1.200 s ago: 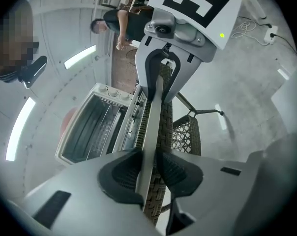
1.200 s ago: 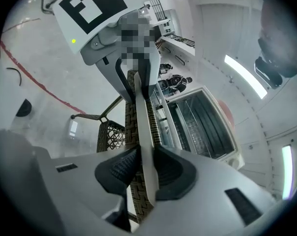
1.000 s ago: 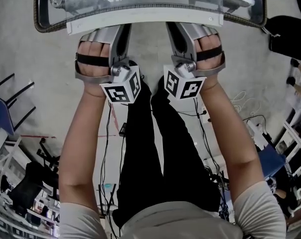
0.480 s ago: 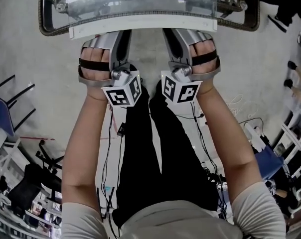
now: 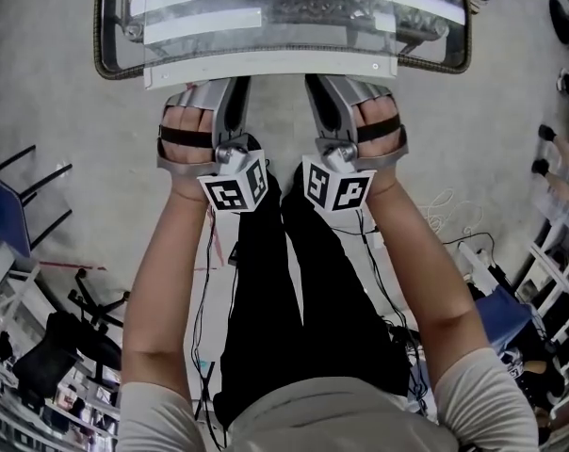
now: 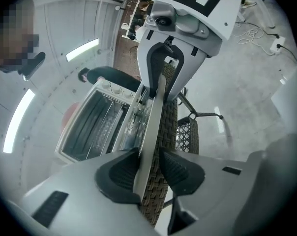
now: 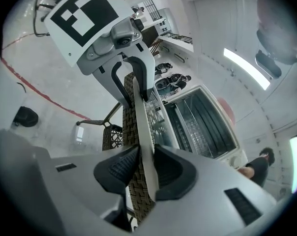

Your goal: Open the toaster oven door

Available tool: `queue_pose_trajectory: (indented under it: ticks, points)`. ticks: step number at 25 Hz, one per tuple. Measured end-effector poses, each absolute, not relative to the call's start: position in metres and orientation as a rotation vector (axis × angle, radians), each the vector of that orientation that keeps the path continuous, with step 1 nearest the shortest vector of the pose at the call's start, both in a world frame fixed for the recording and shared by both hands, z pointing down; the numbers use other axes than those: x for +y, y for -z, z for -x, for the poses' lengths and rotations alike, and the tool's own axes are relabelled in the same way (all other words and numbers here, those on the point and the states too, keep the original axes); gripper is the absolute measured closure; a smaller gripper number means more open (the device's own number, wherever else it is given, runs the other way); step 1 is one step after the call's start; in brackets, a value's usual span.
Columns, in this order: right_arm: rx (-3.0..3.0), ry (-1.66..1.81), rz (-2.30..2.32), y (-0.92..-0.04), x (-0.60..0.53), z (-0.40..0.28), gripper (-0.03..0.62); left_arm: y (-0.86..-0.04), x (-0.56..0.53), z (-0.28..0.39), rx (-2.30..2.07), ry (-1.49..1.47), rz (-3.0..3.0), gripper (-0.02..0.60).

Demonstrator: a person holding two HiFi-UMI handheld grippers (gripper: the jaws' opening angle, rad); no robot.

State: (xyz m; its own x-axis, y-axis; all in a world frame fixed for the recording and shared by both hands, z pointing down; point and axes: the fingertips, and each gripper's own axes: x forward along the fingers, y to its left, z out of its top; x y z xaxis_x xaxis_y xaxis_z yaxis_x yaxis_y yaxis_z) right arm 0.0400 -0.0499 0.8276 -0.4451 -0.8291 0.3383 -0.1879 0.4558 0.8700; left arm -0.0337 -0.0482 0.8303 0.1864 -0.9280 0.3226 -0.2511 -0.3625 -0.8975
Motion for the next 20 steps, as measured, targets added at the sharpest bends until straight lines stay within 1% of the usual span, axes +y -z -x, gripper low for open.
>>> queue_pose_trajectory:
  ticks: [7,11,16,20]
  points:
    - [-1.938,0.919,-0.819,-0.827,-0.032,-0.049,0.504,-0.82,-0.037,0.02,1.103,1.187,1.811,0.445]
    - [-1.993,0.843,-0.821,-0.816,-0.02,-0.052,0.517,-0.806,-0.031,0.017,1.172,1.177,1.88,0.445]
    - [-2.068,0.689,-0.897,-0.776,-0.016,-0.06,0.532,-0.767,-0.02,0.013,1.32,1.121,2.007,0.446]
    - [-2.153,0.553,-0.967,-0.733,-0.011,-0.064,0.546,-0.724,-0.017,0.016,1.489,1.019,2.148,0.463]
